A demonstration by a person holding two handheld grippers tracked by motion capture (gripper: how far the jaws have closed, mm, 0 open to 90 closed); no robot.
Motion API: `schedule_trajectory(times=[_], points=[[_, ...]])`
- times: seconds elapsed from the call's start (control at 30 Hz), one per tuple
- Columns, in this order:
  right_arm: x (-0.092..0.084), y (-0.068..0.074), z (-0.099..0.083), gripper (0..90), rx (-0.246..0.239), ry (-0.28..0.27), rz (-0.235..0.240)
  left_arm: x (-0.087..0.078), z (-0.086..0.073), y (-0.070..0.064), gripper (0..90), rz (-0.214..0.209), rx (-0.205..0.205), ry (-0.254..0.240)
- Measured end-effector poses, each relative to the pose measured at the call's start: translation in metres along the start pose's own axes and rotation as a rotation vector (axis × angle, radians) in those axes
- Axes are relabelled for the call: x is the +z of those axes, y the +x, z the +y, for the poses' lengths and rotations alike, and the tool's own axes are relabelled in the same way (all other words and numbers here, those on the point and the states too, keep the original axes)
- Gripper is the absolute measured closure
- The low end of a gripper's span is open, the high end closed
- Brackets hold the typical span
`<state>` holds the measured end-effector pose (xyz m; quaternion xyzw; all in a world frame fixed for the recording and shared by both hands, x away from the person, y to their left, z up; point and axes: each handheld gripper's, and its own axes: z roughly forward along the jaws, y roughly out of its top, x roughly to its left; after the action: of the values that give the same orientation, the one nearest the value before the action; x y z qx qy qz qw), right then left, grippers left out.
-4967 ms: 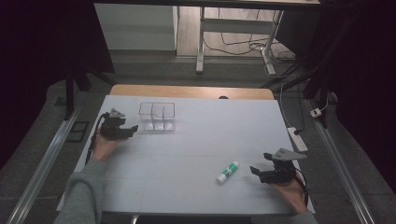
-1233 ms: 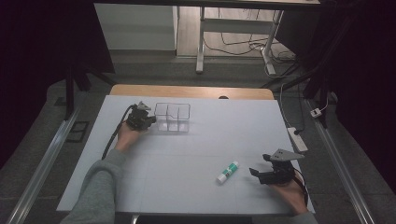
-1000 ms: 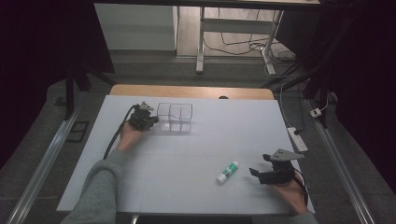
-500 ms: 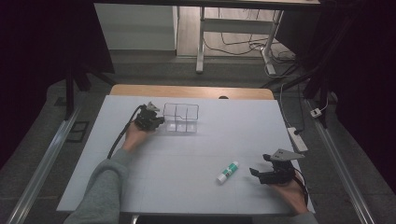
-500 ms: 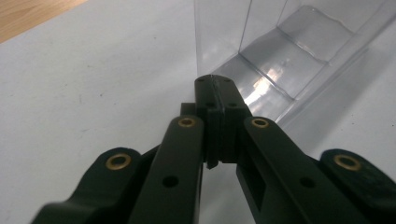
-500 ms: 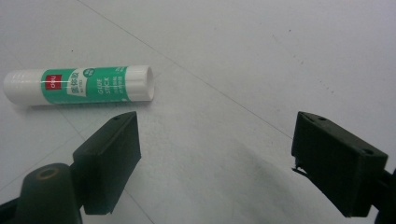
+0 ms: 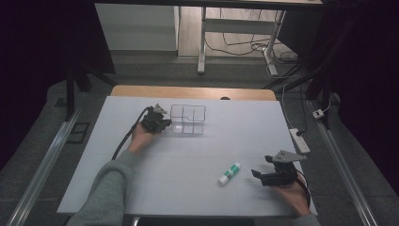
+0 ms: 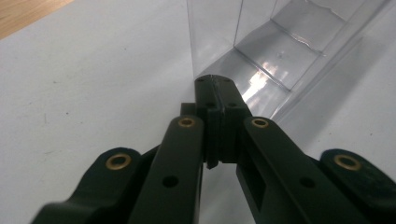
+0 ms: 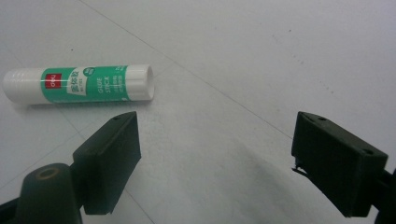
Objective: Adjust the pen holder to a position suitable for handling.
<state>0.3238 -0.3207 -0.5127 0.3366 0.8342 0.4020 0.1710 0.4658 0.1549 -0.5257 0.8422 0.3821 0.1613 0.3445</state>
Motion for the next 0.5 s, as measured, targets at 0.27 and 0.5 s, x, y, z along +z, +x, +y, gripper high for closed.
schedule_trajectory(times=[0.27,0.5], points=[[-0.0008,0.0007,0.0003,15.1,-0.007,-0.008,-0.005,0.0049,0.0046,-0.0062,89.0,0.001,0.011,0.001],[-0.0002,0.0010,0.0005,15.1,-0.006,-0.008,-0.002,0.0073,0.0058,-0.0077,89.0,0.000,0.008,0.008]])
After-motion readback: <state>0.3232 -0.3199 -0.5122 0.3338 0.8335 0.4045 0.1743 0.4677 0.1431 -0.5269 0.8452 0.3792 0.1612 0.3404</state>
